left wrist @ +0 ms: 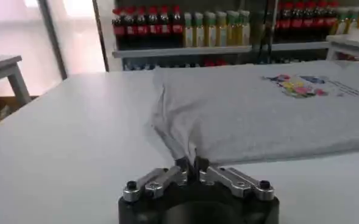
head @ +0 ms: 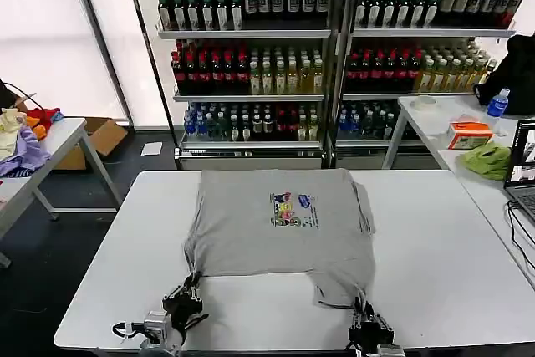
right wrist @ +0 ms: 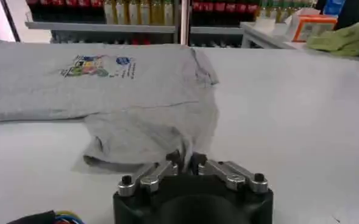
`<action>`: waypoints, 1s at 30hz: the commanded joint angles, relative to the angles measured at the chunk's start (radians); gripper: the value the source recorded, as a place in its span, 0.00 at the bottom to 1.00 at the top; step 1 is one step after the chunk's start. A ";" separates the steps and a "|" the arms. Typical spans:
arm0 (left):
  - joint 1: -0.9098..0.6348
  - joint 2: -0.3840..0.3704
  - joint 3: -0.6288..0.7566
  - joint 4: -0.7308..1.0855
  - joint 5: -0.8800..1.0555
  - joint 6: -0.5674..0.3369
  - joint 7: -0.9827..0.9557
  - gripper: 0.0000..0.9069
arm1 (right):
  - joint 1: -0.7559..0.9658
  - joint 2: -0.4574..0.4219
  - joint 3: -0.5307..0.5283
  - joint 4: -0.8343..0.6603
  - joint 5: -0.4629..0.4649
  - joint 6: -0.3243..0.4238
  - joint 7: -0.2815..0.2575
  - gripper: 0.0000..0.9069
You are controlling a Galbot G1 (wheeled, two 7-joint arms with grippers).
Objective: Fold and organize the clothes.
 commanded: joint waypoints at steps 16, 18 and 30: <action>-0.098 0.019 0.020 -0.070 -0.076 -0.166 -0.023 0.00 | 0.141 -0.008 0.064 0.107 0.009 0.052 -0.066 0.00; -0.133 0.030 0.022 -0.047 -0.106 -0.162 -0.025 0.00 | 0.206 -0.010 0.073 0.077 0.015 0.037 -0.071 0.00; -0.347 0.077 0.038 0.129 -0.193 -0.129 -0.030 0.00 | 0.548 -0.078 0.047 -0.179 0.112 -0.022 -0.064 0.00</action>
